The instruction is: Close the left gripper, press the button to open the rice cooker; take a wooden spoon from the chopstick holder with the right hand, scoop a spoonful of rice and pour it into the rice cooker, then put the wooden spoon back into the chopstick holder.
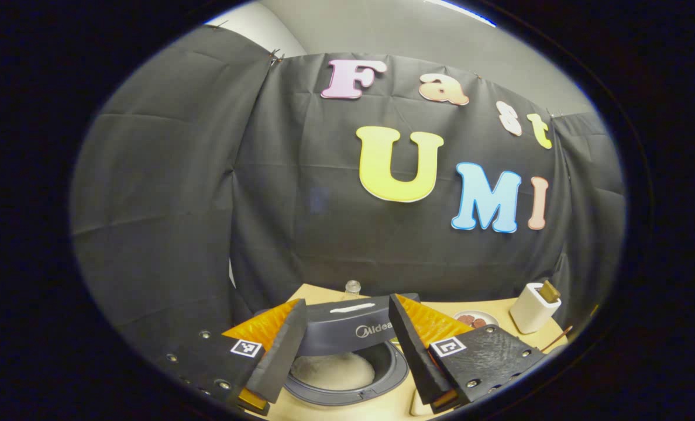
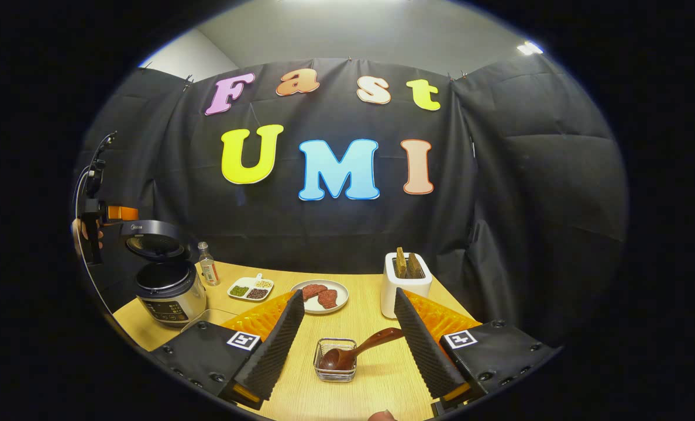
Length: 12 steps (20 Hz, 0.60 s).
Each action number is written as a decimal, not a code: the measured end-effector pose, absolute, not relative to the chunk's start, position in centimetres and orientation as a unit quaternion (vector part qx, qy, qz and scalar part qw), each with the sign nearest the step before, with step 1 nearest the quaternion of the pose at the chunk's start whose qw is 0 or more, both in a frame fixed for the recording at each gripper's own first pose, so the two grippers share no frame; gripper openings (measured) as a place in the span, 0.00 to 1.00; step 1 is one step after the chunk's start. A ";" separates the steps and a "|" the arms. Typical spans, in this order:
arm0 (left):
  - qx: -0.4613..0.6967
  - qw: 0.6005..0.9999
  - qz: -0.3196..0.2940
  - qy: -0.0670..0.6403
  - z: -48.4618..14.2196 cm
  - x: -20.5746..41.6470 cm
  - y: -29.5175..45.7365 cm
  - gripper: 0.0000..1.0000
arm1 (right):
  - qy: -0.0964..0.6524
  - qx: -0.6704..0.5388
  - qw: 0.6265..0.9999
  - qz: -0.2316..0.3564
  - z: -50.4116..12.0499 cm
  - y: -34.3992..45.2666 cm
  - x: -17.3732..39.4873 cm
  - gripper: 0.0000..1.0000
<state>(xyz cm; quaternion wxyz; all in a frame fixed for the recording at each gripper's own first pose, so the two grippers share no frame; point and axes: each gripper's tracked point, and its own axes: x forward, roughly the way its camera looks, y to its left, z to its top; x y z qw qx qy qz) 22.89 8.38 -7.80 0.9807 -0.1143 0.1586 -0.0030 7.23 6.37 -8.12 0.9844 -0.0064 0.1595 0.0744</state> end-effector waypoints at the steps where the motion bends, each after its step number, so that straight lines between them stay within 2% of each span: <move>1: -0.116 0.980 -0.003 0.161 -8.1 22.6 8.2 0.88 | 0.160 -0.006 0.984 0.075 -8.2 6.3 7.2 0.98; 12: -0.138 0.970 -0.010 0.198 -12.7 19.2 6.1 0.89 | 0.165 -0.005 0.983 0.083 -8.6 6.1 6.5 0.98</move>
